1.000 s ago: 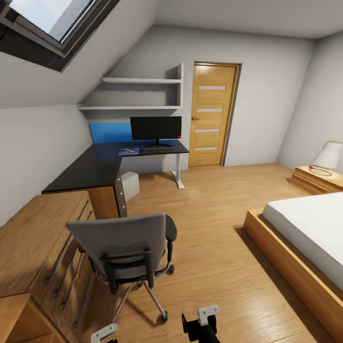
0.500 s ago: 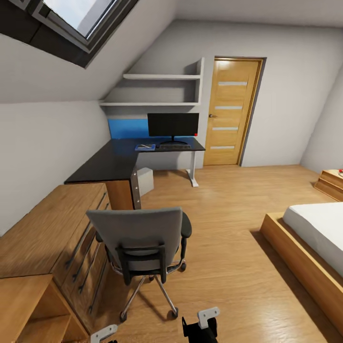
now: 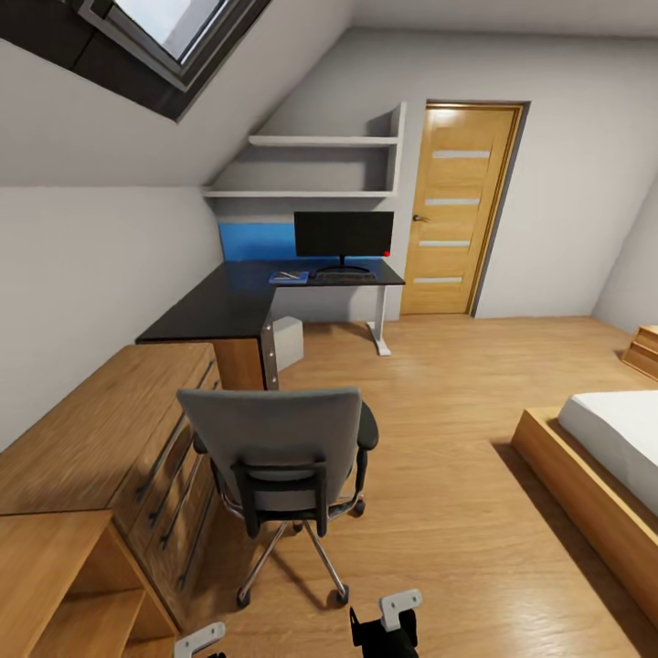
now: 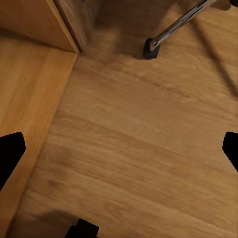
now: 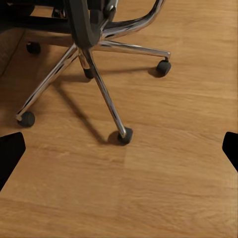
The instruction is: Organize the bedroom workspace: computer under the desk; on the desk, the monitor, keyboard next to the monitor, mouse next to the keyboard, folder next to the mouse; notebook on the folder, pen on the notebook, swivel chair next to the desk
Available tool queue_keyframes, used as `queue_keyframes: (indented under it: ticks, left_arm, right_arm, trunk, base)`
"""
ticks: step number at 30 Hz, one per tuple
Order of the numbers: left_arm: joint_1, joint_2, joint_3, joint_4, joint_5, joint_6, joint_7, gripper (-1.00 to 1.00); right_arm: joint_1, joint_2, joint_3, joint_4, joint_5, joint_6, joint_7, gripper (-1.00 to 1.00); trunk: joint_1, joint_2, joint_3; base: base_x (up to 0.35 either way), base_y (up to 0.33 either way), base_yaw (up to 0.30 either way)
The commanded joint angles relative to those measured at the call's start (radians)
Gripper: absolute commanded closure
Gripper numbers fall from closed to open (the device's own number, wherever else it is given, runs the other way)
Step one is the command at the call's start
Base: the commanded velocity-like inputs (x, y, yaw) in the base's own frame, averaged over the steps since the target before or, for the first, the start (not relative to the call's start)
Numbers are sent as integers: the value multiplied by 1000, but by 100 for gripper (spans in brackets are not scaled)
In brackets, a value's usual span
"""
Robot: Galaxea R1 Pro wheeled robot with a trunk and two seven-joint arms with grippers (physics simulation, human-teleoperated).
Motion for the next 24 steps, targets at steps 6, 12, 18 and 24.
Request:
queue_keyframes:
  ticks: [6,12,18,24]
  left_arm:
    - [-1,1,-9,-2,9,-4,6,-100]
    - [-1,1,-9,-2,9,-4,6,-100]
    - [-1,1,-9,-2,9,-5,6,-100]
    - [-1,1,-9,-2,9,-5,6,-100]
  right_arm:
    - [-1,-4,10,6,-1,-4,-4,-100]
    - [-1,-5,10,6,0,-4,-4,-100]
    - [0,-5,10,6,-1,-4,-4,-100]
    - [0,-3,10,5,-3,-4,-5,-100]
  trunk:
    - [23,-43,-20]
    - [46,-85,-39]
    - [69,-127,-58]
    - [92,-169,-76]
  base:
    - [0,0,0]
    - [0,0,0]
    - [0,0,0]
    - [0,0,0]
